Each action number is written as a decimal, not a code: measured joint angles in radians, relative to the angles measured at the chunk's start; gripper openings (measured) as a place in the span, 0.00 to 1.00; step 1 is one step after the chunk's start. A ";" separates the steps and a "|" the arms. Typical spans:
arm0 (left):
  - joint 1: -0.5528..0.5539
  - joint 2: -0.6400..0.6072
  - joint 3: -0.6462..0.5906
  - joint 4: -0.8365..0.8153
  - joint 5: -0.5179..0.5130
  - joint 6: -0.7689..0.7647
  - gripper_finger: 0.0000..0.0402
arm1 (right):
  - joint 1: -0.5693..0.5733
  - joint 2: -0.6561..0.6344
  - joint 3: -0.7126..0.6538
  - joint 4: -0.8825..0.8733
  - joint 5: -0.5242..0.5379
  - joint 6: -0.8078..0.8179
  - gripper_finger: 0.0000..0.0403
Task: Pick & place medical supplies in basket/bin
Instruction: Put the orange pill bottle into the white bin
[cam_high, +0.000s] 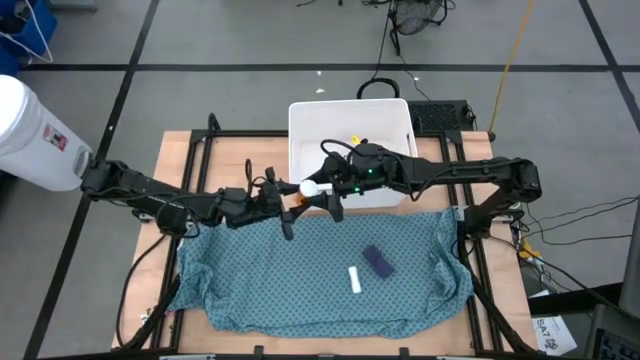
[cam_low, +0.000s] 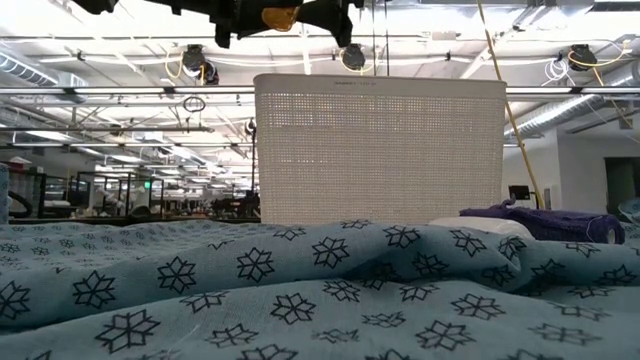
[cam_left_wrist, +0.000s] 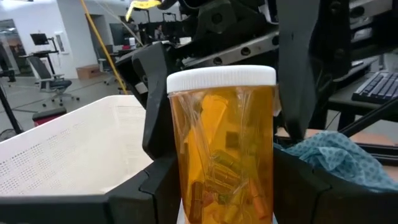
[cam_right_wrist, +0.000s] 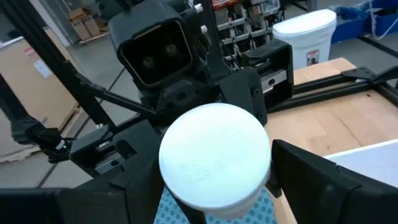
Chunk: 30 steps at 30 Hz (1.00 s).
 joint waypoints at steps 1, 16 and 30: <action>0.000 0.000 0.000 0.000 0.002 0.000 0.50 | -0.003 0.001 0.000 0.000 -0.013 0.001 0.67; 0.002 0.000 0.000 -0.006 0.005 -0.039 0.50 | -0.013 0.004 -0.001 0.010 -0.013 -0.004 0.45; 0.000 0.000 0.000 -0.040 -0.034 -0.054 0.55 | -0.014 0.006 -0.001 0.002 -0.011 -0.006 0.46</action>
